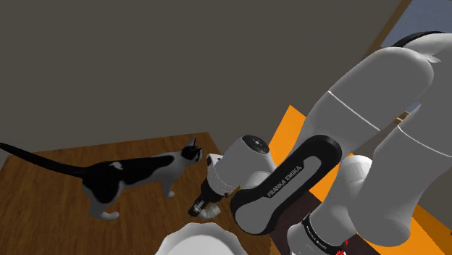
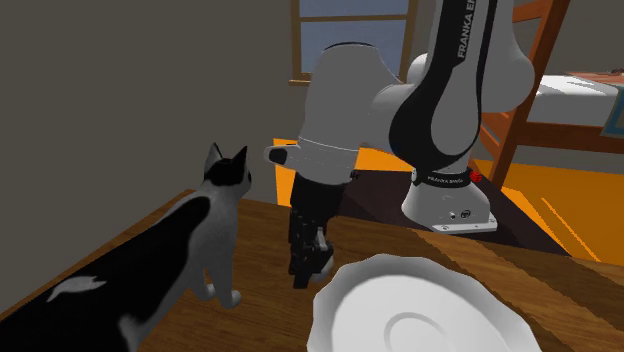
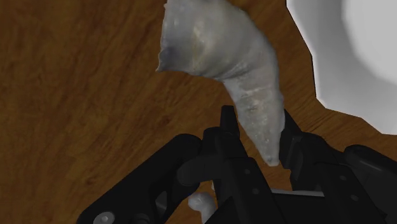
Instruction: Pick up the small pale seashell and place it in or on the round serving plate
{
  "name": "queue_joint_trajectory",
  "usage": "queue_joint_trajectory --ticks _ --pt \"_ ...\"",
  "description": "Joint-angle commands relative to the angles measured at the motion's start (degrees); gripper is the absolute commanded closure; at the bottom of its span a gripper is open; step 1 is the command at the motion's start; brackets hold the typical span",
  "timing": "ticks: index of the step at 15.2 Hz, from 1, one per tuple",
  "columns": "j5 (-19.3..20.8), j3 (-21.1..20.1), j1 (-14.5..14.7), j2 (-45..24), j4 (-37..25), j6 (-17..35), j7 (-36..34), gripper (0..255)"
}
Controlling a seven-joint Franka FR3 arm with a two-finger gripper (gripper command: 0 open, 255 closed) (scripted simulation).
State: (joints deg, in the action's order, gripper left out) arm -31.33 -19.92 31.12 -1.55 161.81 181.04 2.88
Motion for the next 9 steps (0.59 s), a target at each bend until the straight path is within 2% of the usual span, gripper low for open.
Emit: queue_joint_trajectory --ticks 1,4,9 --pt "4.45 1.82 0.94 2.61 0.54 -2.26 -3.88 255" --pt "7.07 1.34 -0.17 6.26 0.92 -5.6 -6.26 255" --pt "8.77 0.8 -1.28 12.03 0.96 -11.36 -8.02 255"
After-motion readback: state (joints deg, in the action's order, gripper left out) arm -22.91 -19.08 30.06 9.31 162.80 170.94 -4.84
